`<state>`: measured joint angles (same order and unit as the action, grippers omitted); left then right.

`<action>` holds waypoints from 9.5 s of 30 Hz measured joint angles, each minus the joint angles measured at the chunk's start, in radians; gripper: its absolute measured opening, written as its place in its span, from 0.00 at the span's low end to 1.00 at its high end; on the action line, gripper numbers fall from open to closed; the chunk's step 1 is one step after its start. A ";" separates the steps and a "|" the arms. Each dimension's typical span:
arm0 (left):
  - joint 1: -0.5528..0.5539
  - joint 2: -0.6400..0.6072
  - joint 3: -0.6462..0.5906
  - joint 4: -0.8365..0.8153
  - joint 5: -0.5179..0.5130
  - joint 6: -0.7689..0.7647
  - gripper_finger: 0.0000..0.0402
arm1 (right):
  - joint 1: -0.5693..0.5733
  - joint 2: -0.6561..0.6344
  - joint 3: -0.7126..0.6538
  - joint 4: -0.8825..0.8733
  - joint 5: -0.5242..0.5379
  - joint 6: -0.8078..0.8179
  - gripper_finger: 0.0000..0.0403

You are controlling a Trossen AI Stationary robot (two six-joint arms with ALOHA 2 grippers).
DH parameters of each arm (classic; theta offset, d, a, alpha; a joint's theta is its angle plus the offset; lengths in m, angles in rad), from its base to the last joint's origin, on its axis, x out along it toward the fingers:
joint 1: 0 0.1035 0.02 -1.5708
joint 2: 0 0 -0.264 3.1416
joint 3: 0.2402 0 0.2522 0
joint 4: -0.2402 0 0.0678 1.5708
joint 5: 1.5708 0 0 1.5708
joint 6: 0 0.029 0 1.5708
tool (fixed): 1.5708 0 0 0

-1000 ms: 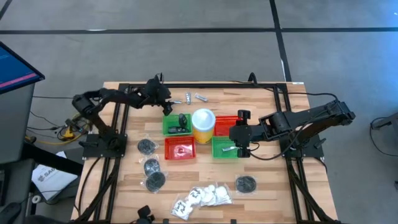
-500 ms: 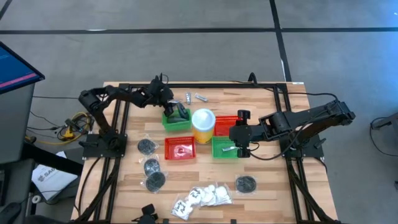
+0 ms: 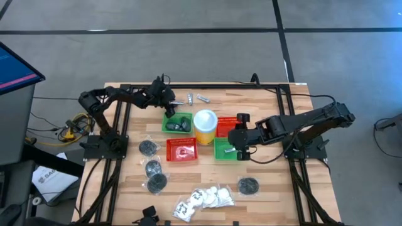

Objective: Pick & Place Travel size toiletries
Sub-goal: Put the silver nail cutter into the right green bin

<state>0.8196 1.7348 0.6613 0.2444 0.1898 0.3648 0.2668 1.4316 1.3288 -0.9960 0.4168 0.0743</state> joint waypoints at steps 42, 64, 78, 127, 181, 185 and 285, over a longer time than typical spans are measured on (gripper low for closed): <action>0.005 -0.115 -0.003 -0.161 -0.034 0.018 0.11 | -0.001 0.061 0.000 -0.013 0.002 -0.030 0.39; -0.110 -0.473 -0.002 -0.364 -0.061 -0.134 0.11 | 0.000 0.060 0.000 0.010 0.002 -0.021 0.39; -0.327 -0.701 -0.001 -0.383 -0.106 -0.278 0.11 | 0.001 0.060 0.000 0.130 0.002 -0.012 0.39; -0.953 -0.479 0.000 0.337 -0.304 -0.235 0.11 | 0.008 0.060 0.001 0.701 0.003 -0.163 0.39; -0.952 -0.382 -0.001 0.515 -0.296 -0.208 0.30 | 0.008 0.049 0.002 0.609 -0.026 -0.120 0.08; -0.952 -0.387 -0.001 0.513 -0.295 -0.207 0.32 | 0.020 0.037 0.002 0.518 -0.023 -0.069 0.08; -0.810 -0.436 -0.002 0.415 -0.457 -0.204 0.32 | -0.021 -0.091 -0.731 0.927 -0.016 0.360 0.47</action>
<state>0.0092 1.2991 0.6589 0.6589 -0.2672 0.1604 0.2459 1.3410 0.5978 -0.0691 0.4007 0.4342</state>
